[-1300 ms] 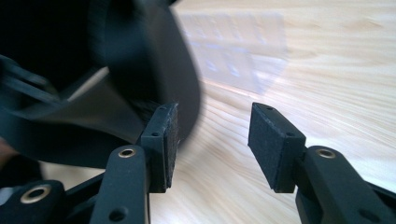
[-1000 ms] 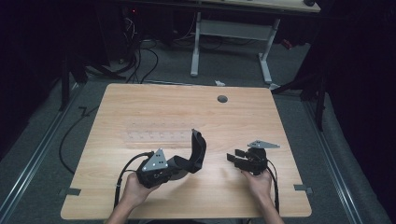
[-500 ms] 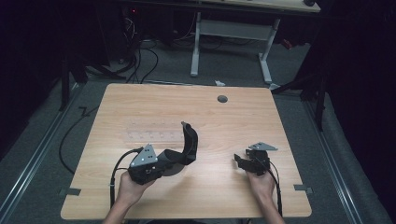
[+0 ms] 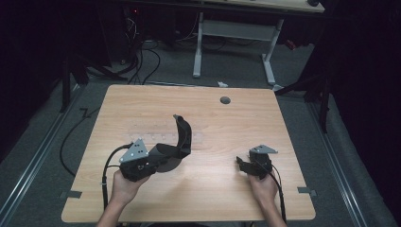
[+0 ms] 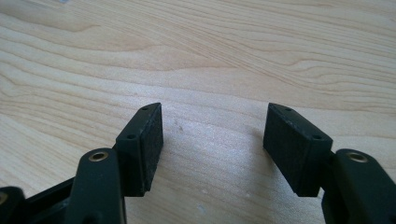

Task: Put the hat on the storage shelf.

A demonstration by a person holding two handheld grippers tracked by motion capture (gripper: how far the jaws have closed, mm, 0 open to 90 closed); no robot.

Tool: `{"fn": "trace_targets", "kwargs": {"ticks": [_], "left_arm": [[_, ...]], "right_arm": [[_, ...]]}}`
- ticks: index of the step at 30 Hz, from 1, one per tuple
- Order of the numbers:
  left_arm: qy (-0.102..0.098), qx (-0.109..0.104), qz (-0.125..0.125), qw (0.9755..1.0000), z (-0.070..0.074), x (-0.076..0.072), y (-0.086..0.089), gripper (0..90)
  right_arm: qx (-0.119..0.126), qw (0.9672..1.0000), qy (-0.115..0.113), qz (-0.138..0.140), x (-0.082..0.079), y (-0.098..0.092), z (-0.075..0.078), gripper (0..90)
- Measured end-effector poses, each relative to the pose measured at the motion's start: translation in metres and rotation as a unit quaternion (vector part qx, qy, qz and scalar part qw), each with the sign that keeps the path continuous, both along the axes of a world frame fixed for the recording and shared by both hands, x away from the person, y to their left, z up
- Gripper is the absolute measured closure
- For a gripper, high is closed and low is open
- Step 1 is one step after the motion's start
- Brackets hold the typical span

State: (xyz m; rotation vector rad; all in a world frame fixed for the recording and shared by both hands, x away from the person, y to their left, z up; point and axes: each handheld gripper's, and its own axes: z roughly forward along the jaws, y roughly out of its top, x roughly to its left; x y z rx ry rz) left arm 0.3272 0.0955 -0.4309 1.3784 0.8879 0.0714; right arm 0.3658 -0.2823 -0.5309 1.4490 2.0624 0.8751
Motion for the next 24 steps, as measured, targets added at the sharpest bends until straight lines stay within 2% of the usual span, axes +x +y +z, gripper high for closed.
{"fn": "trace_targets", "kwargs": {"ticks": [5, 10, 20, 24], "left_arm": [[-0.002, -0.012, 0.013, 0.9998, 0.008, 0.004, 0.007, 85.7], [0.006, -0.028, 0.020, 0.9994, 0.013, 0.009, 0.014, 85.7], [0.003, -0.039, 0.037, 0.9986, 0.021, 0.014, 0.024, 85.7], [-0.001, -0.045, 0.051, 0.9977, 0.024, 0.016, 0.031, 85.5]], "right_arm": [[-0.001, 1.0000, 0.000, 0.000, 0.000, 0.000, 0.000, 37.9], [-0.001, 1.0000, 0.000, -0.001, 0.000, 0.000, 0.000, 37.7], [-0.001, 1.0000, 0.001, 0.001, -0.001, 0.001, 0.000, 36.7], [-0.002, 1.0000, 0.000, 0.002, -0.001, 0.001, 0.000, 36.7]]}}
